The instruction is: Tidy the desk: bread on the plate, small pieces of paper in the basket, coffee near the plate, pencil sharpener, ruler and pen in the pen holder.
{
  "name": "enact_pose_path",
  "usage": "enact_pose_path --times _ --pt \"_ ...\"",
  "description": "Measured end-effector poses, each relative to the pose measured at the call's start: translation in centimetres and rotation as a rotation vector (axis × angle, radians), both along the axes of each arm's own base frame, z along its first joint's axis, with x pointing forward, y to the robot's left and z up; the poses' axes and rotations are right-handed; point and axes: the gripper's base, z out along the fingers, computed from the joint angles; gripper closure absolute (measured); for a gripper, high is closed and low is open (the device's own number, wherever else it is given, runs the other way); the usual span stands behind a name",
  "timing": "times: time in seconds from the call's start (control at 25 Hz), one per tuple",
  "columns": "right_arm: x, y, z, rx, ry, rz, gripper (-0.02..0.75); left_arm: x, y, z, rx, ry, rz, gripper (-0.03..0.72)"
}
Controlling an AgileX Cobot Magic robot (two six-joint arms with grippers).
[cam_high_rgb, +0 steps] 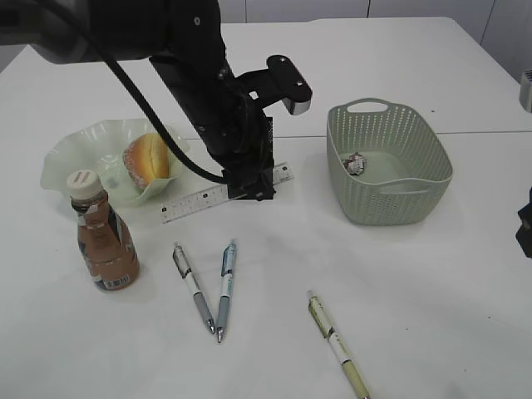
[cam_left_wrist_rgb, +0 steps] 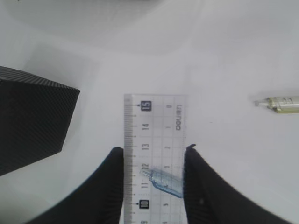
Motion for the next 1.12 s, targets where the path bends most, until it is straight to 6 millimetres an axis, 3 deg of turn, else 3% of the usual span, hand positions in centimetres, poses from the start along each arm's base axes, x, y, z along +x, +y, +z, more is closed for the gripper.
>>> enact_pose_path --times 0.24,0.52,0.72,0.96,1.12 --pt "0.0 0.0 0.0 -0.002 -0.001 0.0 0.266 0.3 1.2 2.0 -0.049 -0.018 0.038 0.412" --pt "0.0 0.0 0.0 -0.003 0.003 0.0 0.266 3.7 4.3 4.1 -0.354 -0.013 0.277 0.41" --pt "0.0 0.0 0.0 -0.003 0.005 -0.001 0.266 5.7 6.3 4.8 -0.458 -0.09 0.352 0.409" --pt "0.0 -0.1 0.0 -0.014 0.002 0.001 0.266 6.9 6.7 5.9 -0.584 -0.191 0.361 0.407" --pt "0.0 -0.1 0.0 -0.015 0.001 0.002 0.266 7.5 6.5 5.5 -0.66 -0.203 0.334 0.407"
